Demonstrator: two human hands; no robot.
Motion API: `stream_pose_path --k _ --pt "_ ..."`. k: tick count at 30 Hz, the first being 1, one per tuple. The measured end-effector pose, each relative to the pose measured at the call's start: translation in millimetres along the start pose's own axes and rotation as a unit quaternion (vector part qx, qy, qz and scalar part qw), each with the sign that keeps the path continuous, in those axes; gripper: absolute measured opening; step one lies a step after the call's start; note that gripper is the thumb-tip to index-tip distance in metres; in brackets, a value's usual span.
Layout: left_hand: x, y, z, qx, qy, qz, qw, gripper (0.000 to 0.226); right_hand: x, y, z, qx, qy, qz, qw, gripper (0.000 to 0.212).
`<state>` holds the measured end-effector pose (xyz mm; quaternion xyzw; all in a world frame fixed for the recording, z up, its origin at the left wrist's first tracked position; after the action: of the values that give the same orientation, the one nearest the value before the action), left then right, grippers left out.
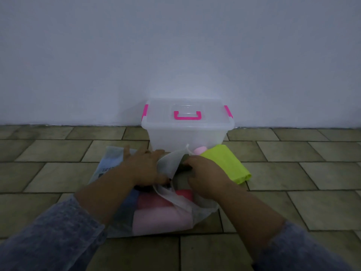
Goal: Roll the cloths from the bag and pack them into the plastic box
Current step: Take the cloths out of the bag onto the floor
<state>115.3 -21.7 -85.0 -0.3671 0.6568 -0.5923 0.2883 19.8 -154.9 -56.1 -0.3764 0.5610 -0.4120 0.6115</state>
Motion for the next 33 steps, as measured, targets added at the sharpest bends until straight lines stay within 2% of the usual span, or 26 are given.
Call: stream_pose_path --k 3,6,11,14,18,21,25,28,29,31,33 --pt "1 0 -8 0.025 0.015 -0.027 0.999 0.101 8 7 17 -0.003 0.028 -0.029 0.999 0.041" --pt "4 1 -19 0.081 0.008 -0.037 0.996 0.099 8 13 29 -0.007 0.014 -0.069 0.997 0.045" --pt "5 25 -35 0.08 -0.012 -0.034 0.996 0.095 12 18 36 0.0 0.006 -0.109 0.994 0.045" --pt "5 26 -35 0.088 -0.018 -0.037 0.995 0.095 13 21 32 0.014 0.015 -0.081 0.997 0.043" --pt "4 26 -35 0.091 -0.021 -0.045 0.995 0.094 12 11 16 0.014 0.036 0.028 0.999 0.05" --pt "2 25 -36 0.082 -0.021 -0.049 0.995 0.099 25 -28 -9 0.091 0.043 0.106 0.989 0.034" --pt "4 25 -37 0.063 -0.018 -0.046 0.997 0.1 95 -77 -66 0.225 0.144 0.238 0.934 0.032" --pt "6 25 -37 0.053 -0.018 -0.052 0.997 0.1 152 -85 -104 0.336 0.236 0.327 0.851 0.03" --pt "5 24 -38 0.049 -0.02 -0.053 0.997 0.1 164 -82 -110 0.358 0.269 0.321 0.834 0.029" --pt "6 22 -41 0.049 -0.022 -0.061 0.997 0.1 175 -68 -109 0.347 0.329 0.25 0.842 0.027" --pt "11 15 -47 0.073 -0.006 -0.089 0.993 0.1 176 -51 -99 0.283 0.348 0.205 0.87 0.025"
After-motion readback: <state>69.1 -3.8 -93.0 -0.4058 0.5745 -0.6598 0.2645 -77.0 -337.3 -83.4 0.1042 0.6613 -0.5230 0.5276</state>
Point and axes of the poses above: each hand's wrist, its own z-axis towards the middle knuckle, its own y-axis out of the palm, x = y × z, the point moved 8 cm from there along z, towards the middle knuckle, and after that the axes turned 2 degrees about x, right-handed, at the moved point
